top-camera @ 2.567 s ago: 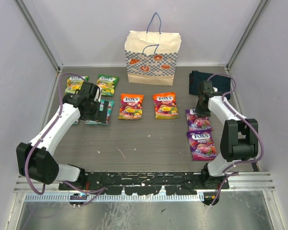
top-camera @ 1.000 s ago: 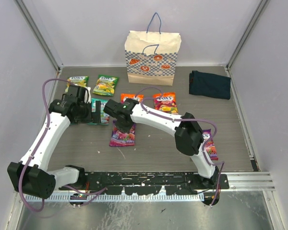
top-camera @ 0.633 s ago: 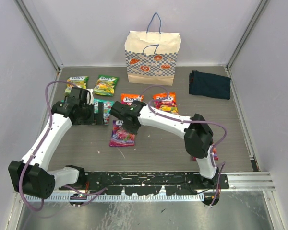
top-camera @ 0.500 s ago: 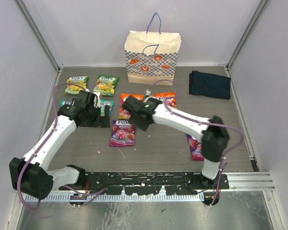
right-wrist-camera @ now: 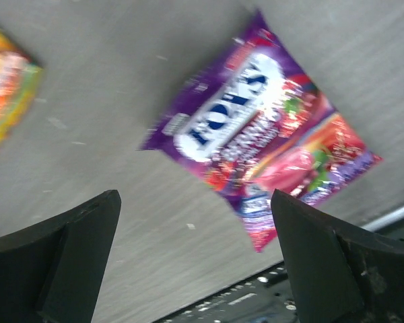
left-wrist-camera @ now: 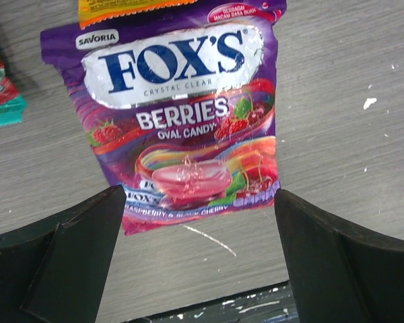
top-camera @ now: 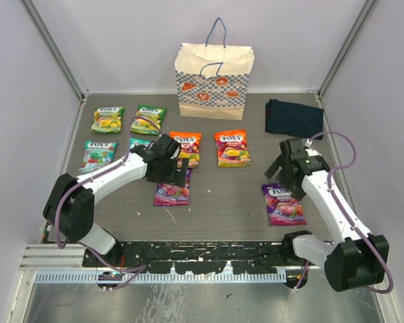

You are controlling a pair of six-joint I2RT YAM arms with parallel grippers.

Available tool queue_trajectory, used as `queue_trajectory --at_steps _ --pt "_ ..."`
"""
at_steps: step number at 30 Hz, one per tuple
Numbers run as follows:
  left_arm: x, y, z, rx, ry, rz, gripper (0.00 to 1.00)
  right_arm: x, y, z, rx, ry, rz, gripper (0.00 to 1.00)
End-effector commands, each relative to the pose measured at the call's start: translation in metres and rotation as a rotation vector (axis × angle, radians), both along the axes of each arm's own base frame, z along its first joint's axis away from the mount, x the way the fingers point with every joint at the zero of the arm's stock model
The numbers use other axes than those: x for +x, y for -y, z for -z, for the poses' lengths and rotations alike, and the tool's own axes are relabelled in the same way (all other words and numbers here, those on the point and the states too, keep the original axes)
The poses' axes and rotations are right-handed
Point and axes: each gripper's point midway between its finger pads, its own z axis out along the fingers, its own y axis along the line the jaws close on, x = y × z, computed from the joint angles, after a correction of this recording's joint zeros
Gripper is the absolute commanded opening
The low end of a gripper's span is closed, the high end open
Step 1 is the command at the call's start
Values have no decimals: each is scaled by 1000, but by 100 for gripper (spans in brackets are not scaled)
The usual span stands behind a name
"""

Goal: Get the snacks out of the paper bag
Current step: Move the snack to the center of the board.

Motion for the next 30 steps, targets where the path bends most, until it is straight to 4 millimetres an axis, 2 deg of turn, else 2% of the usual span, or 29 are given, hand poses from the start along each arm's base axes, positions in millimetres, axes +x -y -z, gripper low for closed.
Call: queue_trajectory --at_steps 1,4,7,9,16,19,24,30 --pt "25 22 -8 -55 80 -22 95 -25 21 35 -24 -115 -11 100" --pt "27 21 4 -29 74 -7 94 -27 29 60 3 -154 32 100" --pt "28 20 7 -17 83 9 94 -30 36 83 23 -201 71 100" --pt "26 19 11 -21 82 12 94 -28 39 92 18 -212 87 100" --pt "10 20 29 -67 39 -10 94 -23 25 115 101 -184 103 100" --pt "1 15 35 -70 21 -35 94 -28 10 123 144 -183 111 100" --pt "-18 10 43 -74 -14 -65 93 -34 -26 127 201 -176 108 100" --pt "-48 26 44 -69 -39 -18 92 -33 -83 125 284 -169 103 100"
